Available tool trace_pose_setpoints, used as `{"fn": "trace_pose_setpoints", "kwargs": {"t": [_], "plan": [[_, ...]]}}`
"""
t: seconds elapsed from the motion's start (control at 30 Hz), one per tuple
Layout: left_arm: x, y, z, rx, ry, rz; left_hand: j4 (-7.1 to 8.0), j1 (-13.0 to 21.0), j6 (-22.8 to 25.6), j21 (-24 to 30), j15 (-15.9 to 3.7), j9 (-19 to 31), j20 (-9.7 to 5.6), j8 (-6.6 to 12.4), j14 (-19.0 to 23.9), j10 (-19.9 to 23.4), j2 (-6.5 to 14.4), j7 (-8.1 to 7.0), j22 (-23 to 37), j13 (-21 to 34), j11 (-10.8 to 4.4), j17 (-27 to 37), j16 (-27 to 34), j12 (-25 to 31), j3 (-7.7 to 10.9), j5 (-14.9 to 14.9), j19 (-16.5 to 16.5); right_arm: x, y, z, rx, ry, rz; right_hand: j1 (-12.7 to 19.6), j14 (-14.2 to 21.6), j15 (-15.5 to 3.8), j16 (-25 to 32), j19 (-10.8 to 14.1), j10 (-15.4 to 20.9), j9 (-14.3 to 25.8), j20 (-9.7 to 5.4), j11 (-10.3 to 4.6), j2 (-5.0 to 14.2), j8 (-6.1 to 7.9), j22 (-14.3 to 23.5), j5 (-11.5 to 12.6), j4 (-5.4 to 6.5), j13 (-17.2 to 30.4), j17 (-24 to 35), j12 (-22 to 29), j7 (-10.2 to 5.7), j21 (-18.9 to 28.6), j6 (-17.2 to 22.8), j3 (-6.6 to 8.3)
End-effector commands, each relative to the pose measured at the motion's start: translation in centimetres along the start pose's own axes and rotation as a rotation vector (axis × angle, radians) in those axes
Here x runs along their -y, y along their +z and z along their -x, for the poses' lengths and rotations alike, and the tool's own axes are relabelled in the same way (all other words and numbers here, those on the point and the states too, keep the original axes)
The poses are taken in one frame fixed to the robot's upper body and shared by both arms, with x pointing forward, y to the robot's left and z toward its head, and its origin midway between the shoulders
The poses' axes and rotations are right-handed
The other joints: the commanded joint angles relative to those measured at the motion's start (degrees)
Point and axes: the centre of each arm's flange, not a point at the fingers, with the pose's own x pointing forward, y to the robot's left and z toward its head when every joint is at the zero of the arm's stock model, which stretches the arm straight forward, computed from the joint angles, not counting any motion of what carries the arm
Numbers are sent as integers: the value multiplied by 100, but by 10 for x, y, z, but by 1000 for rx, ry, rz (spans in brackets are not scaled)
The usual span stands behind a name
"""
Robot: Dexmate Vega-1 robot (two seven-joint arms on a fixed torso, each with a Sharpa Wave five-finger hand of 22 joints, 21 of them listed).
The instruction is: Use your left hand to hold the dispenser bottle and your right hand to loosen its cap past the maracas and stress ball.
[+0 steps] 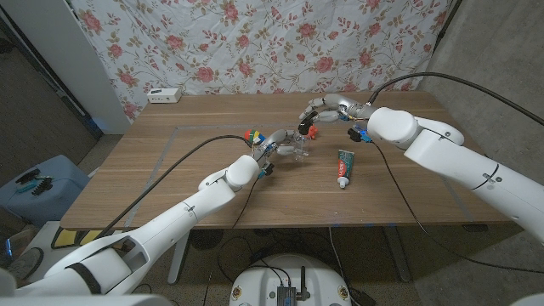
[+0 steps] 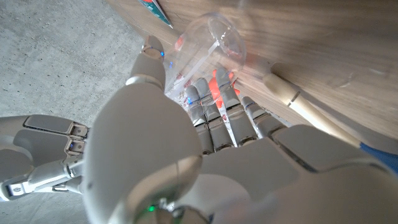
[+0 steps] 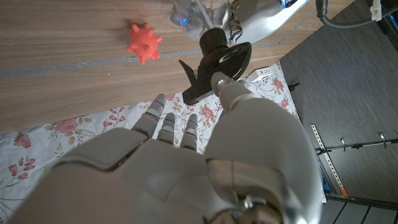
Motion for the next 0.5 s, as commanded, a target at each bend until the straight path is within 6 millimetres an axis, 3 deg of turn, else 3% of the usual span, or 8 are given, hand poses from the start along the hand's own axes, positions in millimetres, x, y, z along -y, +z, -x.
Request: {"fn": "trace_pose_setpoints", "kwargs": {"t": [0.03,0.17,0.5], "plan": [[-1,2,-1,21,15,-8,470,-244,404,4,-620,5,-368,52,280,300,578,-118,7,869,-244,31,-4,132,550,12,11,7,4,7,0,-13,21,45,-2,-12,25,28,-28,-22,-26,-7,-65,-106,16,19,18,21,19,15,3,13,-160,4],[-1,3,0,15,33,-12,463,-238,410,5,-632,4,-371,59,281,324,577,-121,7,873,-239,41,-2,142,556,9,13,10,5,13,1,-31,20,55,-4,17,23,39,-69,-53,8,78,-138,-258,16,4,35,24,23,-7,2,14,-409,-55],[0,4,3,20,61,-17,463,-253,444,11,-643,1,-371,86,307,349,572,-125,8,881,-248,56,5,153,565,1,32,13,8,28,-8,-73,10,-99,-7,89,18,70,-102,-77,66,218,-292,-473,19,-66,117,32,30,-14,9,18,-741,-231]]}}
